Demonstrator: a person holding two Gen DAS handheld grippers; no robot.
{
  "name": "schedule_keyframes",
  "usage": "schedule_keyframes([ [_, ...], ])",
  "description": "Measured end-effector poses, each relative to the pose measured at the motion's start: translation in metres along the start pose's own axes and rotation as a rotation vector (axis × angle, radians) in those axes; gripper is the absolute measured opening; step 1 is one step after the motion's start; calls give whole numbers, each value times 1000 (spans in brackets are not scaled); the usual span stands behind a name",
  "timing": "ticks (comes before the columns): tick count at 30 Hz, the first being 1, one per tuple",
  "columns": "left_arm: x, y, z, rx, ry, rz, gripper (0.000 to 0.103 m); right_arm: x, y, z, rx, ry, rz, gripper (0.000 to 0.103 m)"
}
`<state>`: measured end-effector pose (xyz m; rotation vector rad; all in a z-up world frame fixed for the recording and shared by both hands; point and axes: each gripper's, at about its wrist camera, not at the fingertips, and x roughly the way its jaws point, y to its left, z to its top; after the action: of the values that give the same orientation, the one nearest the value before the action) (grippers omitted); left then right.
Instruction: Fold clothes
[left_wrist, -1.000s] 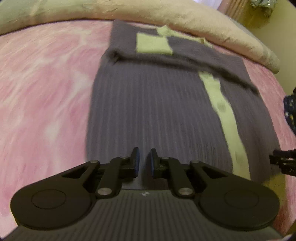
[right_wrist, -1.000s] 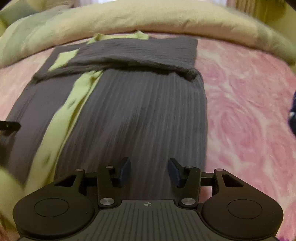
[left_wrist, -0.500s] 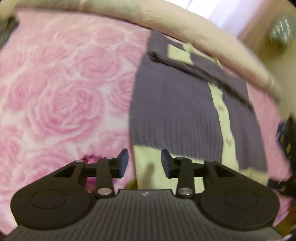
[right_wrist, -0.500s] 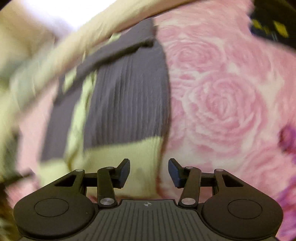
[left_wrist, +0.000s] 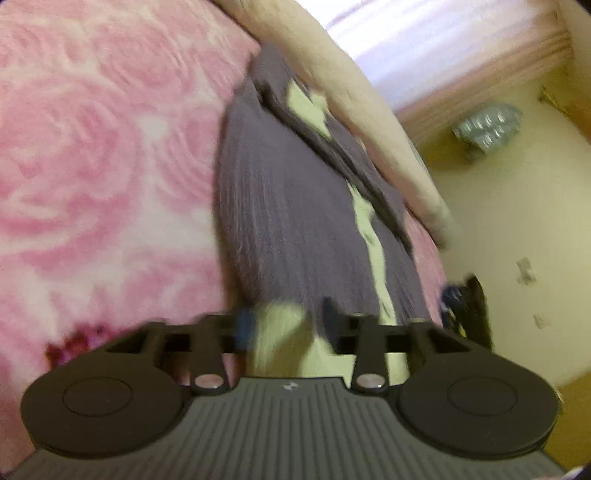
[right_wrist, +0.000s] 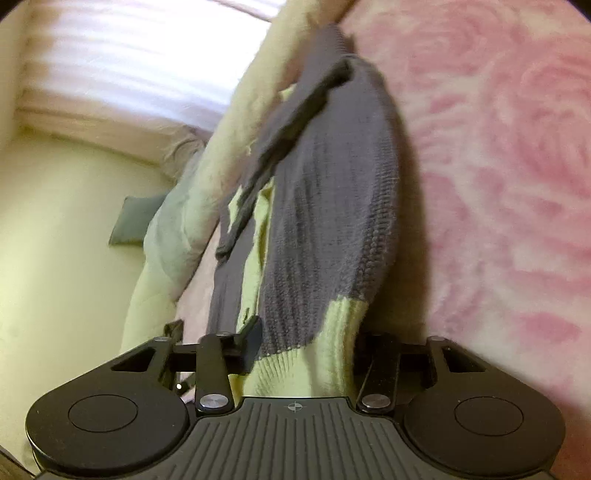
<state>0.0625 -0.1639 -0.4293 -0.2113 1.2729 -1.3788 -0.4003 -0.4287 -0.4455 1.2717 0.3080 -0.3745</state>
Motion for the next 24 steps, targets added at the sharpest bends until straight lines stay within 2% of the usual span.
schedule_keyframes([
  [1,-1,-4,-3,32,-6,13,12,1,-3,-4,3,-6,-16,7],
  [4,-15,-21,-12,137,-76,39,11,-13,-1,-19,1,-88,-29,6],
  [6,-29,-30,-15,138,-133,34,10,-25,7,-27,24,-136,-40,6],
  [8,-48,-37,-19,108,-154,14,10,-37,19,-33,47,-159,-38,6],
  [10,-72,-49,-25,145,-172,20,10,-53,38,-42,29,-155,-44,6],
  [12,-97,-51,-38,139,-179,2,10,-72,54,-55,4,-147,-53,6],
  [15,-125,-47,-68,114,-179,-15,10,-94,55,-84,36,-137,-55,6],
  [18,-141,-33,-104,102,-156,9,11,-109,50,-117,56,-121,-72,6],
  [20,-144,-21,-128,76,-133,51,10,-116,43,-133,53,-122,-126,6],
  [21,-143,-15,-137,59,-128,109,8,-116,40,-141,38,-129,-171,7],
  [22,-146,-13,-142,58,-136,152,8,-118,39,-147,21,-134,-226,7],
  [24,-158,-13,-148,55,-172,188,8,-125,45,-158,-36,-154,-332,8],
])
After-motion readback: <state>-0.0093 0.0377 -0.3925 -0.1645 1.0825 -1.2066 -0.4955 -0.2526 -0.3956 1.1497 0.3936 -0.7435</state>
